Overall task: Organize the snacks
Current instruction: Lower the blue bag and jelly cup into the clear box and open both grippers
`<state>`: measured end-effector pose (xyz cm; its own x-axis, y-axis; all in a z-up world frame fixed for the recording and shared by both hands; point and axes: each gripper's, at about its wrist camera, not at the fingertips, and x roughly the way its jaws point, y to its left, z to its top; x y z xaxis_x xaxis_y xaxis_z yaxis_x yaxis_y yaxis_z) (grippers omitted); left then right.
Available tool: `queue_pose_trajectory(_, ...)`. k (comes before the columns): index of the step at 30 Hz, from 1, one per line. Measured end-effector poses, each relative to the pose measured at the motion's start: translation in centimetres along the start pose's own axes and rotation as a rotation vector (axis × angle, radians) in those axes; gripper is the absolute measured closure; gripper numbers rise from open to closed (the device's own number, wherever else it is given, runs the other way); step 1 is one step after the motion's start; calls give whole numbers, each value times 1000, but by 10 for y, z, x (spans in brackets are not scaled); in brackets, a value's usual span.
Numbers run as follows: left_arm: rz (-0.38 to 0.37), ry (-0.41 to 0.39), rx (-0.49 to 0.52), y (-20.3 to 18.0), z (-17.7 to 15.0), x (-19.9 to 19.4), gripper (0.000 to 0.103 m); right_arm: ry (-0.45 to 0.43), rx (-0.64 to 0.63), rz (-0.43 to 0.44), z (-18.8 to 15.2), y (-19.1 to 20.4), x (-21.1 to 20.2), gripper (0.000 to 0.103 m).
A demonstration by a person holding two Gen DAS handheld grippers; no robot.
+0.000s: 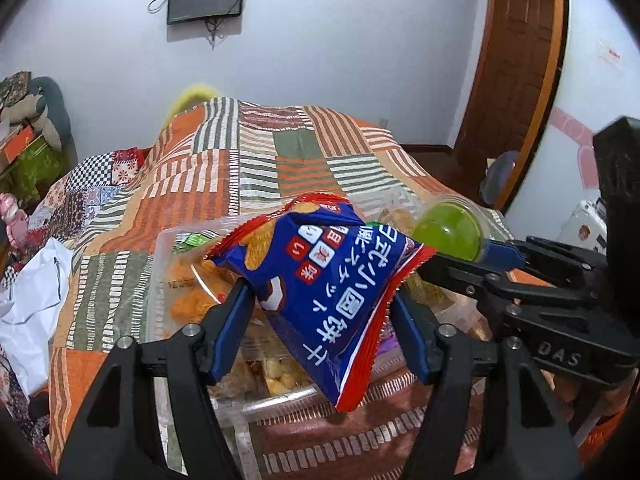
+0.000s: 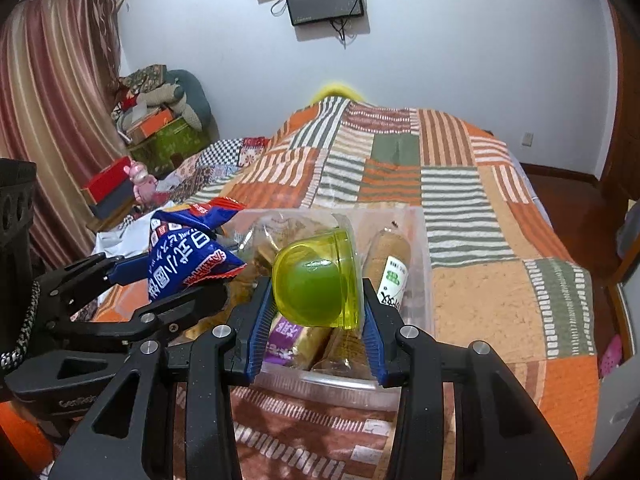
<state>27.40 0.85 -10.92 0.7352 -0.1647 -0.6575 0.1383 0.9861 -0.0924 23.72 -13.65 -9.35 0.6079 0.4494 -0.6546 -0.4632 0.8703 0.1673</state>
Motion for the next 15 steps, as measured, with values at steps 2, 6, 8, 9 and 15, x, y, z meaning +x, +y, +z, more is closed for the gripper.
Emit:
queue_pose_trajectory(2,-10,13,2,-1,-1,3,25,14,11,-1,0,-2,3,64)
queue_pose_trajectory(6,-31,7,7,-1,-4,1,18,11,23,9,3,-6,0,63)
queue_pose_trajectory(8,-25,-3,6,-1,-5,-2,15,18,16,12,5,-5,0,62)
queue_pose_trajectory(9,-30,0,0,0,-6,-3,14,16,13,10,5,-4,-1,62)
queue_pose_trajectory(15,-54,-26,-24,5,-8,-18,14,-3,-19,-15,4,2,-11,62)
